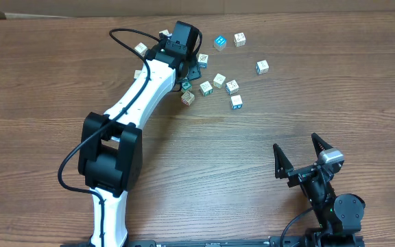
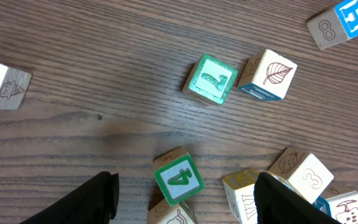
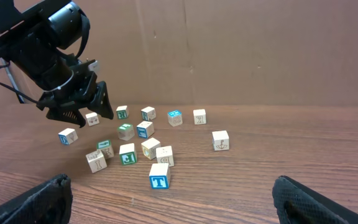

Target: Form a circle

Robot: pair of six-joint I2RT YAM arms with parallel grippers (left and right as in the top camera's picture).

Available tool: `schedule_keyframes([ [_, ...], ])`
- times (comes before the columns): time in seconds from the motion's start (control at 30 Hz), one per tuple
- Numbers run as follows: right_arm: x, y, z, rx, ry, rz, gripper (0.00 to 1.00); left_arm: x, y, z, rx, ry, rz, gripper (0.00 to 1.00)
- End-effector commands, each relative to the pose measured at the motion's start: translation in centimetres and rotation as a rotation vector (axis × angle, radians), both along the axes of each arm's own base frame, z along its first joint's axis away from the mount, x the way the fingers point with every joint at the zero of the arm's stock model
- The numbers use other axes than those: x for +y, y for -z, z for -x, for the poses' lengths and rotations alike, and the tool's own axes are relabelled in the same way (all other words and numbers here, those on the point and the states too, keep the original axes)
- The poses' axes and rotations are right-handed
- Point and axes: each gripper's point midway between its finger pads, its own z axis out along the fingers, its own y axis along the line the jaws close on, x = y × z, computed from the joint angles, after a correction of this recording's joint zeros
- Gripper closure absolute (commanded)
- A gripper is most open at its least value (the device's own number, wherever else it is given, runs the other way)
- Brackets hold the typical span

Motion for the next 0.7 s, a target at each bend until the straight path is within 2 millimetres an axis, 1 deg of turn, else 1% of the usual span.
schedule_keyframes([
  [0.0, -0.19, 0.17, -0.06, -0.005, 0.01, 0.005, 0.0, 0.31, 1.44, -0.06, 0.015, -0.02, -0.02, 0.33],
  [0.1, -0.19, 0.16, -0.06, -0.006, 0.01, 0.004, 0.0, 0.28, 1.8, -0.15, 0.017, -0.02, -0.021, 0.32],
  [0.37, -0.19, 0.17, -0.06, -0.005, 0.01, 0.005, 0.0, 0.19, 1.66, -0.42, 0.004, -0.007, -0.024, 0.32],
  [0.53, -0.19, 0.16, -0.06, -0.006, 0.01, 0.004, 0.0, 0.89, 1.48, -0.74, -0.015, -0.028, -0.06, 0.32],
  [0.67, -0.19, 0.17, -0.06, -0.005, 0.01, 0.004, 0.0, 0.96, 1.43, -0.82, -0.019, -0.031, -0.064, 0.3],
])
